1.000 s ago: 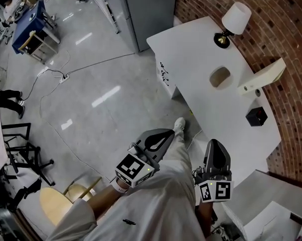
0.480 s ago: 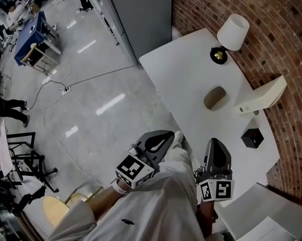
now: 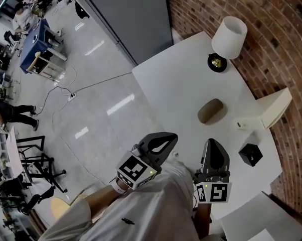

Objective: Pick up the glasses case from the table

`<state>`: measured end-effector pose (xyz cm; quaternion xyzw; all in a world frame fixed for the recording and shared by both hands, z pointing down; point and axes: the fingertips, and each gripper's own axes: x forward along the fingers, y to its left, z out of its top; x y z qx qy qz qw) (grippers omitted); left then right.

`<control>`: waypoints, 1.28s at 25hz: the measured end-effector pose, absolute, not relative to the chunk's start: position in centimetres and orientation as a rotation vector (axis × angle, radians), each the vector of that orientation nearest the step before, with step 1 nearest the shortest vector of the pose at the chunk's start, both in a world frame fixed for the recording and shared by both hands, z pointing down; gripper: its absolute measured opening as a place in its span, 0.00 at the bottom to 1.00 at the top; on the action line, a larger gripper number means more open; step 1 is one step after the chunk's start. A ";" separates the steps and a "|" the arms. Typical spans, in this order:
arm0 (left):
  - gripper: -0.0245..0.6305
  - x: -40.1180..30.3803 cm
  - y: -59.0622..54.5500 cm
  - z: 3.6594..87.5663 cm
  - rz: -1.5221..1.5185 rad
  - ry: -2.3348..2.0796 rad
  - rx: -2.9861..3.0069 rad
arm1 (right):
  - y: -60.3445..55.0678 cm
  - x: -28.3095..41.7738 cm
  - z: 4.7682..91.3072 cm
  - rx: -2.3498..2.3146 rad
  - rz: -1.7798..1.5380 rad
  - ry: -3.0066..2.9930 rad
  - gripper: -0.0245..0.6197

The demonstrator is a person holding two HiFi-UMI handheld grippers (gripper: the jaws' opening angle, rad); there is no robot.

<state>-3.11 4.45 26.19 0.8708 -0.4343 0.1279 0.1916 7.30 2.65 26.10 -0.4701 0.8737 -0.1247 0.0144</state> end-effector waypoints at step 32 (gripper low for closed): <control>0.04 -3.0 -5.7 31.3 0.344 -0.972 2.507 | -4.7 7.2 33.3 -1.868 -0.522 2.623 0.05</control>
